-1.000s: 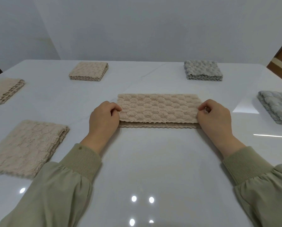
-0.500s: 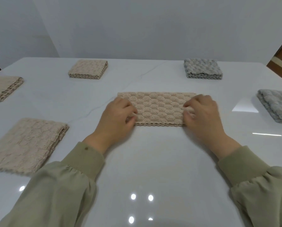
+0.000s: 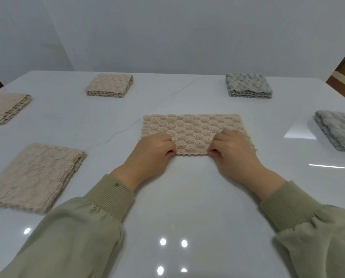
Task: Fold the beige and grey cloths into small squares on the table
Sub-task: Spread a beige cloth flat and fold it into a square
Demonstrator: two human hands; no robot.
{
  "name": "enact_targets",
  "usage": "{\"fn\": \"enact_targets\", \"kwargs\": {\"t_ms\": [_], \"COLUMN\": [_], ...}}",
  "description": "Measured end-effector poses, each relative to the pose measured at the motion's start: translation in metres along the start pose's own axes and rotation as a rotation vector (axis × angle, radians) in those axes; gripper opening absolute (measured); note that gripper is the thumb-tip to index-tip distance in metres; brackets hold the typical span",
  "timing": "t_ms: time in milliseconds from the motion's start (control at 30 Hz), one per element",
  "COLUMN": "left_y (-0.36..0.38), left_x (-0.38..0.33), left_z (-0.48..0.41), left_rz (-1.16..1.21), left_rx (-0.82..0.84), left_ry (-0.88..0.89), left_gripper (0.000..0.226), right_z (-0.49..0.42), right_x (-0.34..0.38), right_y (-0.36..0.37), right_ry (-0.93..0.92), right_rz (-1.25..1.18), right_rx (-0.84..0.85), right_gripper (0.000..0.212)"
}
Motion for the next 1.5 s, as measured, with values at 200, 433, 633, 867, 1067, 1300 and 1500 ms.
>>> {"fn": "enact_targets", "kwargs": {"t_ms": [200,433,633,867,1067,1300,1500], "left_y": [-0.008,0.019,0.056,0.046,0.037,0.013,0.053], "left_x": [0.006,-0.001,0.006,0.030,0.047,0.014,-0.012], "left_z": [-0.016,-0.071,-0.067,-0.056,-0.045,-0.049,-0.045], "left_rz": [0.123,0.029,-0.277,-0.294,-0.300,-0.197,-0.288], "left_rx": [-0.059,-0.033,0.343,0.351,0.316,-0.025,0.324], "left_ry": [-0.225,-0.530,-0.551,-0.614,-0.721,-0.521,-0.346], "left_gripper": [0.026,0.035,0.053,0.058,0.060,0.049,0.063], "right_z": [-0.010,-0.041,-0.040,-0.014,0.004,0.002,0.003], "right_x": [-0.019,-0.035,-0.034,-0.070,-0.087,-0.112,-0.115], "right_y": [-0.014,0.020,0.054,0.047,0.040,0.020,0.025], "right_ry": [0.228,0.514,0.466,0.622,0.664,0.736,0.766], "right_rz": [-0.065,-0.094,-0.082,-0.052,-0.076,-0.199,-0.069], "right_rx": [-0.272,0.036,0.461,0.526,0.528,-0.039,0.113], "right_gripper": [0.024,0.043,0.057,0.060,0.062,0.037,0.036]}}
Point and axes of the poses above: each hand's wrist, its own z-axis away from the middle knuckle, its own y-axis out of the palm, x = y × z, the point moved 5 cm from there along -z, towards the middle knuckle, and after that the axes turned 14 degrees about -y, right-handed, at the moved point
